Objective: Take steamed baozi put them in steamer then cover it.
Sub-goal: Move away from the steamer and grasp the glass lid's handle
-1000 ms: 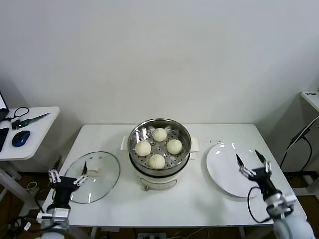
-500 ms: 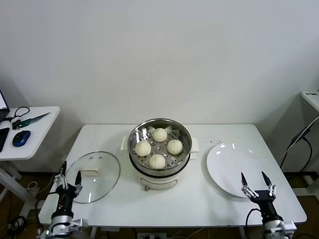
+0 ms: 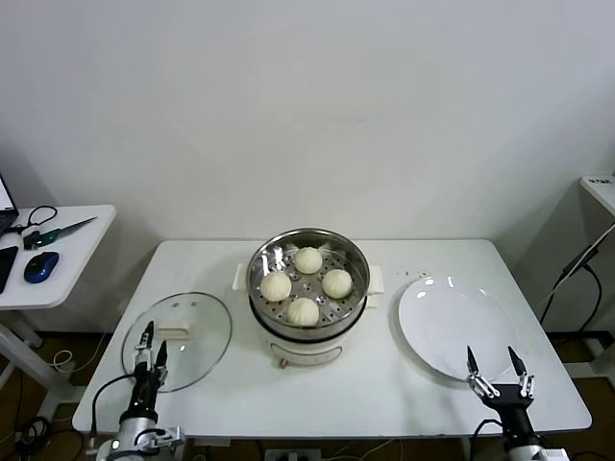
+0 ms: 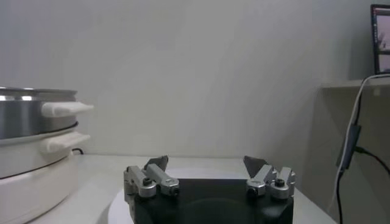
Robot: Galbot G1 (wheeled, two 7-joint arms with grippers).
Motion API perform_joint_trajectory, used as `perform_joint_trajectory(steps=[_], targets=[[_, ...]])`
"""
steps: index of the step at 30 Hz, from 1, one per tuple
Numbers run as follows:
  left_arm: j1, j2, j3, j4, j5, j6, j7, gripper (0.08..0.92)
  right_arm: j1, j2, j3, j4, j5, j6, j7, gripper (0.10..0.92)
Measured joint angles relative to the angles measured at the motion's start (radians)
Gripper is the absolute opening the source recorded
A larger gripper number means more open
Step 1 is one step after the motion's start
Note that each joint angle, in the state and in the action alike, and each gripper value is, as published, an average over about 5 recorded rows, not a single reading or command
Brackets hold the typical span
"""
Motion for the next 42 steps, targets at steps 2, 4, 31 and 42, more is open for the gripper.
perform_joint_trajectory(steps=[2,4,31,42], targets=[[-0.015,0.001,0.003,0.023,0.014,0.001,-0.004,0.823,-0.005,0.006,0.003,0.005,-0.001,0.001,0.001,0.823],[-0.030,0.003,0.006,0.044,0.026,0.001,-0.007,0.823,-0.010,0.011,0.005,0.009,-0.001,0.002,0.002,0.823],[-0.194,0.056,0.029,0.243,0.086,-0.028,-0.015,0.722,-0.046,0.046,0.030,0.034,-0.009,0.035,-0.007,0.823],[-0.214,0.058,0.033,0.275,0.084,-0.055,-0.014,0.410,-0.044,0.061,0.017,0.023,-0.024,0.045,-0.014,0.823]])
